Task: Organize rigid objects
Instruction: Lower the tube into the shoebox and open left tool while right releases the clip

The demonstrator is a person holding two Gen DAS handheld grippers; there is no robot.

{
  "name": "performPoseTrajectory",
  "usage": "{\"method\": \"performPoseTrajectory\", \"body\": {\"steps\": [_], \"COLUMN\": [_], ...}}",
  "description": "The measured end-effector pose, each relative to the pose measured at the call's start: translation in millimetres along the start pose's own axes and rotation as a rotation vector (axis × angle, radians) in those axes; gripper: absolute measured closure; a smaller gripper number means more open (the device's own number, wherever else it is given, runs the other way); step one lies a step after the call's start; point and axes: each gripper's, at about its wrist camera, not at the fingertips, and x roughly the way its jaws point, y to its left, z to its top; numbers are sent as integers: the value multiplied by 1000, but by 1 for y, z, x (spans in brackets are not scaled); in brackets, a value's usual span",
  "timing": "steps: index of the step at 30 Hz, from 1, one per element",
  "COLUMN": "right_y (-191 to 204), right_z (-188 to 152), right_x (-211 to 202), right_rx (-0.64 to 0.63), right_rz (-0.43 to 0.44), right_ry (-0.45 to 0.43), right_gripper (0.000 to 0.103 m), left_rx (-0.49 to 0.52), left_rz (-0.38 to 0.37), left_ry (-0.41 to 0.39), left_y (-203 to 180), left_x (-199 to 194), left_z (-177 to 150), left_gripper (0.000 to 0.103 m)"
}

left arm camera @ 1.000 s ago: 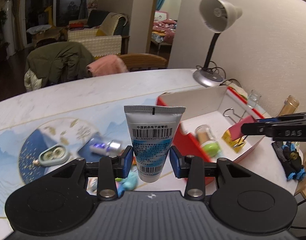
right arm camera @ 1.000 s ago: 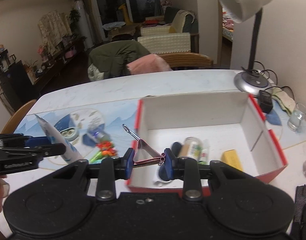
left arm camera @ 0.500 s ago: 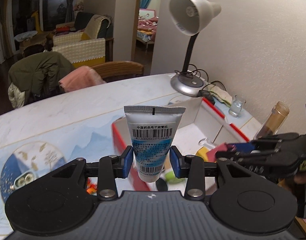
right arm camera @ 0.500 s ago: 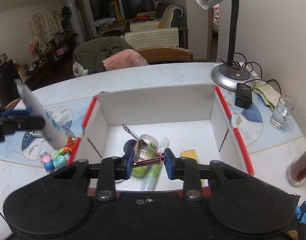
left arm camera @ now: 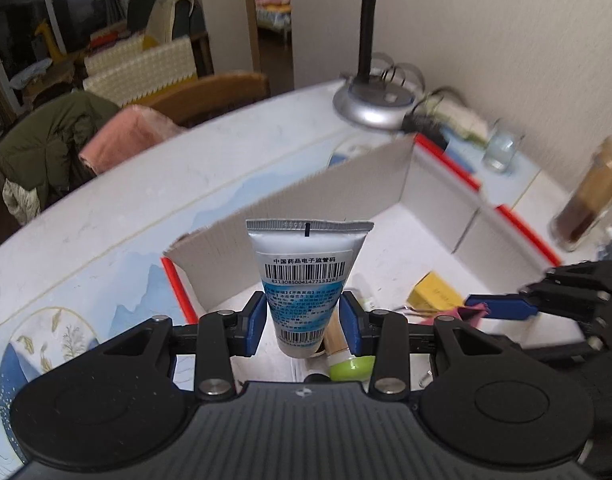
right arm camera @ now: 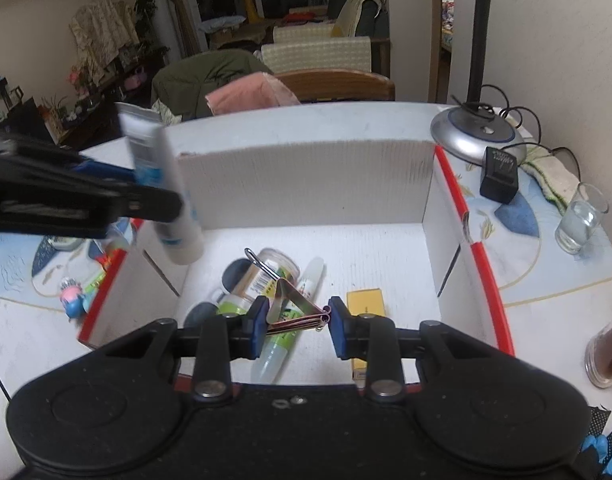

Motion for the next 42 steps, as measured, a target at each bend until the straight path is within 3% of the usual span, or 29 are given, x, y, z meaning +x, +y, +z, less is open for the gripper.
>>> {"method": "performPoseTrajectory", "body": {"steps": [13,26,33,40,42], "right_y": [-2,-15,-23,-23,-22], "right_z": [-9,-9,-9,-10,-10], "right_x": [33,36,37,28,25], "right_rx": [-89,-57,-27,-15,-16], "right_rz": [5,20,4,-2,-8], "right_ry": [49,67,77,59,53], "right_gripper": [73,73,70,67,66], "left_rx": [87,83,60,89,103], "left_rz": [10,-1,-28,-65,-65], "left_ry": [91,144,152,108,97], "left_y": [-30,-36,-32,-46,-52], "left_x": [70,111,117,107,103], "left_z": [29,41,35,39,42], "left_gripper": [64,65,65,64,53]}}
